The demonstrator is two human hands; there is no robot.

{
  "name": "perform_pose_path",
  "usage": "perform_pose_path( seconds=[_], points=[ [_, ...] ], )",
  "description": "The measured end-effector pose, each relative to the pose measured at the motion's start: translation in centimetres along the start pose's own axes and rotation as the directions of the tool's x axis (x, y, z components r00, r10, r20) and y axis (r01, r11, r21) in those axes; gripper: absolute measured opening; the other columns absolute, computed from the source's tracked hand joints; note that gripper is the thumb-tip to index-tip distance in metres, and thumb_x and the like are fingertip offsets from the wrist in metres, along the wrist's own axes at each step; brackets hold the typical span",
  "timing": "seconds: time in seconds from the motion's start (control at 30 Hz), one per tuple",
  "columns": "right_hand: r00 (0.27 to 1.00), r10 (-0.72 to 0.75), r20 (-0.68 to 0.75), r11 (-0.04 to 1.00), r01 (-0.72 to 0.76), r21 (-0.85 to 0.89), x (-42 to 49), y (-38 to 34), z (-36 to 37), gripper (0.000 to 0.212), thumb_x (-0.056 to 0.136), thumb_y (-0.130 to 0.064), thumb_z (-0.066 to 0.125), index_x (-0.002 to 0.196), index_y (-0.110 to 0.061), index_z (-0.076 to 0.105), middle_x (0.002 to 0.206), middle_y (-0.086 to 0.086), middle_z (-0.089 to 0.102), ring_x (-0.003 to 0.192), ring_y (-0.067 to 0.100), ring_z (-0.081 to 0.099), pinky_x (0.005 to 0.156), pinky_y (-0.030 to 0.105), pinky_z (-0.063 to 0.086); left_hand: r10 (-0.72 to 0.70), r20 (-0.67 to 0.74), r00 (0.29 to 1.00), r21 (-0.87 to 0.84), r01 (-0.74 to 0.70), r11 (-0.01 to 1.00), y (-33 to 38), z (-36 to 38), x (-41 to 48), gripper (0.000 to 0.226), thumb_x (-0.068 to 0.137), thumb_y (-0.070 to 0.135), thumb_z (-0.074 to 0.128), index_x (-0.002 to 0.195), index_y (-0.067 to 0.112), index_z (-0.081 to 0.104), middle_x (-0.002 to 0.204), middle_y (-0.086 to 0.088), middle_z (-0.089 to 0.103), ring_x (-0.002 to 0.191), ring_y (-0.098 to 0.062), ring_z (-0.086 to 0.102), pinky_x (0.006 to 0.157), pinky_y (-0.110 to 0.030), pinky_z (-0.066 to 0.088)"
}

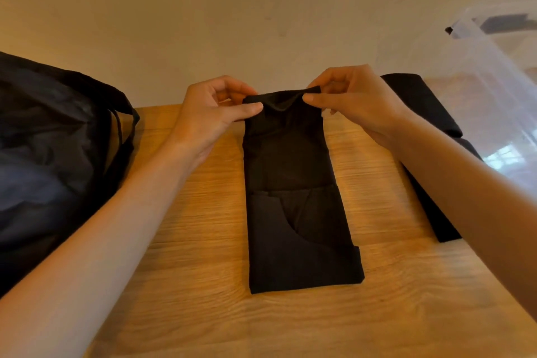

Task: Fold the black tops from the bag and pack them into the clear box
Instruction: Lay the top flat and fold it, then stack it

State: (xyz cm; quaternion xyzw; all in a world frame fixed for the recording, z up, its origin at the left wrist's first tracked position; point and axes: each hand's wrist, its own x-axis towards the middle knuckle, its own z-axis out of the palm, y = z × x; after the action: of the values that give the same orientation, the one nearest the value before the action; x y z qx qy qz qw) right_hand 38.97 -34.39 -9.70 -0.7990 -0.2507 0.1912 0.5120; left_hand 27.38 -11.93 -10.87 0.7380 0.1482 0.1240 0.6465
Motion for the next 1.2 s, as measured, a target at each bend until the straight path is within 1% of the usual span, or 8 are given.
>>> perform_pose_path(
  seconds=[0.13,0.27,0.43,0.77,0.87,0.97,1.1,1.2],
  points=[
    [0.99,-0.133,0.04,0.982,0.137,-0.129,-2.0,-0.2,-0.5,0.013,0.085,-0.024,0.081,0.096,-0.022,0.077,0.085,-0.005,0.073,0.077,-0.002,0.064,0.076,0.007,0.048,0.122,0.068,0.99,0.076,-0.127,0.989,-0.1,-0.5,-1.8,0.021,0.075,0.0,0.085,0.087,0.013,0.072,0.087,0.01,0.073,0.087,-0.008,0.067,0.083,-0.023,0.056],
    [0.955,-0.233,0.183,0.895,0.284,-0.344,-3.6,0.5,-1.0,0.012,0.081,-0.026,0.082,0.091,-0.029,0.075,0.089,-0.014,0.072,0.088,-0.001,0.065,0.08,0.007,0.045,0.259,0.255,0.931,0.186,-0.311,0.932,-1.0,-1.0,-3.9,0.015,0.077,-0.007,0.081,0.086,-0.005,0.07,0.101,-0.006,0.074,0.101,-0.015,0.071,0.092,-0.028,0.055],
    [0.889,-0.36,0.283,0.752,0.456,-0.475,-5.1,1.8,-0.5,0.018,0.079,-0.027,0.085,0.095,-0.023,0.078,0.093,-0.017,0.067,0.091,0.005,0.063,0.079,0.025,0.054,0.275,0.362,0.891,0.317,-0.395,0.862,-2.3,-1.3,-6.0,0.011,0.078,-0.003,0.082,0.084,0.002,0.074,0.101,0.0,0.076,0.101,-0.012,0.072,0.095,-0.028,0.055],
    [0.797,-0.492,0.351,0.621,0.604,-0.5,-6.5,2.9,-0.2,0.019,0.083,-0.028,0.075,0.098,-0.018,0.08,0.094,-0.007,0.071,0.09,0.011,0.061,0.083,0.03,0.049,0.339,0.431,0.836,0.422,-0.519,0.743,-3.1,-1.6,-6.9,0.02,0.081,0.003,0.083,0.096,0.015,0.078,0.098,0.009,0.075,0.098,-0.009,0.07,0.091,-0.053,0.051],
    [0.798,-0.475,0.371,0.622,0.603,-0.499,-6.9,3.0,-0.4,0.019,0.083,-0.023,0.071,0.1,-0.018,0.077,0.097,-0.007,0.067,0.093,0.014,0.057,0.082,0.031,0.048,0.341,0.465,0.817,0.409,-0.54,0.735,-3.1,-1.7,-7.2,0.027,0.079,-0.003,0.066,0.097,0.014,0.076,0.102,0.008,0.074,0.104,-0.01,0.069,0.096,-0.047,0.052],
    [0.859,-0.468,0.209,0.728,0.509,-0.459,-6.5,2.5,0.2,0.022,0.084,-0.027,0.059,0.102,-0.018,0.068,0.097,-0.008,0.058,0.09,0.006,0.051,0.078,0.03,0.047,0.369,0.382,0.847,0.382,-0.508,0.772,-2.8,-1.0,-7.0,0.027,0.081,-0.002,0.059,0.103,0.009,0.072,0.111,0.002,0.071,0.114,-0.013,0.064,0.1,-0.037,0.051],
    [0.956,-0.293,0.016,0.811,0.257,-0.526,-4.8,2.5,2.1,0.053,0.088,-0.05,0.069,0.133,-0.022,0.06,0.115,-0.009,0.05,0.103,0.004,0.045,0.092,0.021,0.041,0.262,0.421,0.868,0.537,-0.471,0.7,-2.7,0.7,-5.7,0.045,0.099,0.031,0.054,0.142,0.018,0.057,0.147,0.007,0.053,0.14,-0.007,0.043,0.118,-0.029,0.034],
    [0.967,-0.252,0.032,0.83,0.233,-0.506,-4.2,2.5,2.7,0.03,0.087,-0.042,0.076,0.113,-0.029,0.07,0.113,-0.009,0.052,0.102,0.004,0.048,0.085,0.016,0.038,0.183,0.512,0.839,0.594,-0.5,0.63,-3.3,1.1,-5.0,0.056,0.101,0.042,0.053,0.153,0.021,0.046,0.161,0.006,0.038,0.151,-0.006,0.027,0.122,-0.023,0.018]
  ],
)
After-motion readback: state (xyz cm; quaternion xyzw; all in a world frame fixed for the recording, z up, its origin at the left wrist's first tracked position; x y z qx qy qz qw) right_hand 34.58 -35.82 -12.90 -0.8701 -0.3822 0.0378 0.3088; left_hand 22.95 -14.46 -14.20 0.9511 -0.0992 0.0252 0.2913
